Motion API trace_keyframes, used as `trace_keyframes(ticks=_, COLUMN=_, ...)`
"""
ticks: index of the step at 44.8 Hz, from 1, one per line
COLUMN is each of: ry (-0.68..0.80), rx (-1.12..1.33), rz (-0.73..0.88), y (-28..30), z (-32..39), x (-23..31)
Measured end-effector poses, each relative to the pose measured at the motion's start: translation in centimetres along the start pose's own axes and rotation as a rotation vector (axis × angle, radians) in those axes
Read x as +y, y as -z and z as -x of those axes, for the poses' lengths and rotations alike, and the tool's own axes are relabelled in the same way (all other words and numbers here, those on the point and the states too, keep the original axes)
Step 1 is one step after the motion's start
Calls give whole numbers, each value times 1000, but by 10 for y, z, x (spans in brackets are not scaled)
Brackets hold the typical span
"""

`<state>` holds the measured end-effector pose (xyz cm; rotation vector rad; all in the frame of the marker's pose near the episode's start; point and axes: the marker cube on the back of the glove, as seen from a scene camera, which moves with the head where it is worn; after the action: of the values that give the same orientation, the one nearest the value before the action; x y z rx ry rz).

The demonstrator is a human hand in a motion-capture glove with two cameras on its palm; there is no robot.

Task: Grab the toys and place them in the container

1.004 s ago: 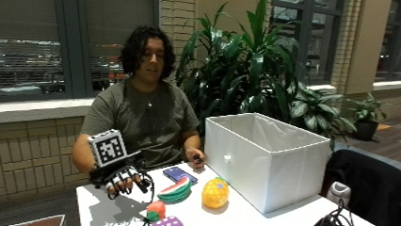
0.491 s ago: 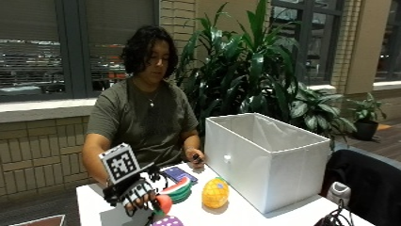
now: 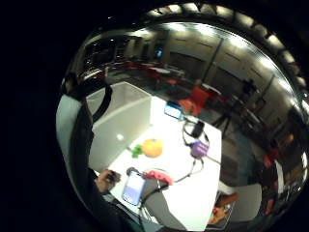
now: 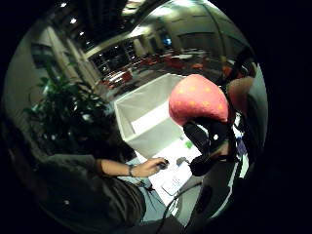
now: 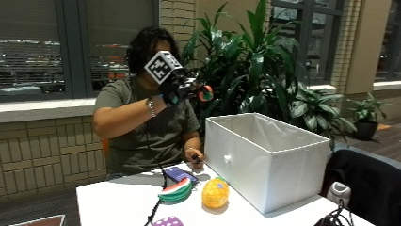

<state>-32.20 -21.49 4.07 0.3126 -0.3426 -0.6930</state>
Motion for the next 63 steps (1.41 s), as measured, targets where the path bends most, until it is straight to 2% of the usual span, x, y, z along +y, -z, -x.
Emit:
trace_keyframes(ticks=5, ry=48, rx=-44, rz=49, y=-27, z=28, x=-48)
trace_keyframes(ticks=9, ry=87, rx=-37, rz=72, y=-60, z=23, x=-73)
trace_keyframes(ticks=14, ry=-125, rx=86, rz=124, y=-95, z=12, x=-97)
trace_keyframes(ticks=21, ry=-209, rx=191, rz=246, y=-110, z=-18, x=-92)
trace_keyframes(ticks=26, ry=-193, rx=208, rz=282, y=-99, z=-37, x=-63)
trace_keyframes(ticks=33, ry=-258, rx=188, rz=389, y=-96, z=-87, x=5)
trace_keyframes(ticks=43, ry=-419, rx=91, rz=548, y=-121, z=-139, x=131)
trace_keyframes(ticks=48, ry=-455, rx=1, rz=618, y=-143, z=-153, x=175)
trace_keyframes(ticks=57, ry=-364, rx=-117, rz=764, y=-203, z=-148, x=218)
trace_keyframes(ticks=60, ry=-303, rx=-51, rz=714, y=-216, z=-148, x=223)
trace_keyframes(ticks=63, ry=-246, rx=35, rz=574, y=-219, z=-151, x=222)
